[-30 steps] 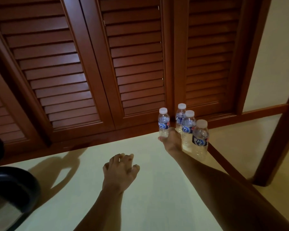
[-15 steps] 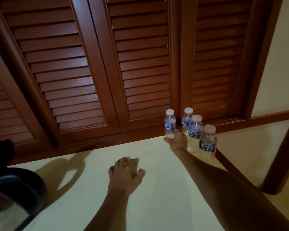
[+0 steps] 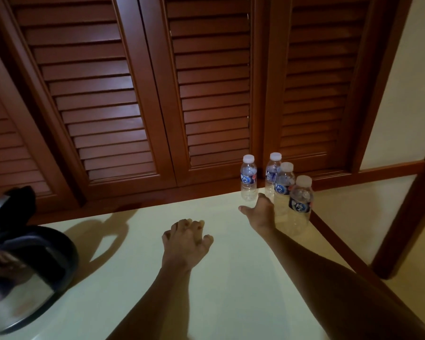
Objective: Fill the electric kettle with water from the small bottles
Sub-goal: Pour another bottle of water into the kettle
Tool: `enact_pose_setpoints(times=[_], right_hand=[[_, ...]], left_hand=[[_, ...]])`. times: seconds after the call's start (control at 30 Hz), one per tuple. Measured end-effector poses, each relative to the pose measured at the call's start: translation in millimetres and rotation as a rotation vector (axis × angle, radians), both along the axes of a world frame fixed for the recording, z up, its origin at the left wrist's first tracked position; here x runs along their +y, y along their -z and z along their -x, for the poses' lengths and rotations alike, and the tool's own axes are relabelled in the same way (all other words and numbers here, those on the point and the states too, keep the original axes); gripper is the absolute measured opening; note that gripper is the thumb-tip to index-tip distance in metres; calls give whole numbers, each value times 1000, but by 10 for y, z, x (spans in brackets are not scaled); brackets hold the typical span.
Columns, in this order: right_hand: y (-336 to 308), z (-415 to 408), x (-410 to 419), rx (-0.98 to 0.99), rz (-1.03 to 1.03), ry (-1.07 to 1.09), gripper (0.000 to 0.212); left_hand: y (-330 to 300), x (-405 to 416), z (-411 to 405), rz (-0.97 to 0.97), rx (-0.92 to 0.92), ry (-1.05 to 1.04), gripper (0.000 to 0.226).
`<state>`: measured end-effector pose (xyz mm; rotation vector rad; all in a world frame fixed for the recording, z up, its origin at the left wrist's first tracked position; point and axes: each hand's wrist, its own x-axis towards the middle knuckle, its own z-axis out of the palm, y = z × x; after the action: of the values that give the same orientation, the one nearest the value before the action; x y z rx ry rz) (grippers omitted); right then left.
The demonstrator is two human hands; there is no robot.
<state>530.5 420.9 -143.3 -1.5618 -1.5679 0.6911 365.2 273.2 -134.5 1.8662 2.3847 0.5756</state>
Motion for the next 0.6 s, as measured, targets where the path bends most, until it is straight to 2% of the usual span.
enact_pose_setpoints(times=[0.1,0.27,0.33,0.47,0.6], right_hand=[[6,-82,-378,-57,-36,-77,67],[50,-104,-982,-294,-191,-214,23],[58,0,-1232,-421,-271,-266,13],[106,376,-1767,-654,-411,-383,23],[58,977,-2472,-685,-389,-457,29]], left_hand=[[-13,-73,15,-63,-36,21,41],[106,-418,97,-156,-84,103,25],[139,-648,168,-193,-57,127,22],[231,-1268,512,-190,46,187,29],[267,-2108,1012,-199,85,186,28]])
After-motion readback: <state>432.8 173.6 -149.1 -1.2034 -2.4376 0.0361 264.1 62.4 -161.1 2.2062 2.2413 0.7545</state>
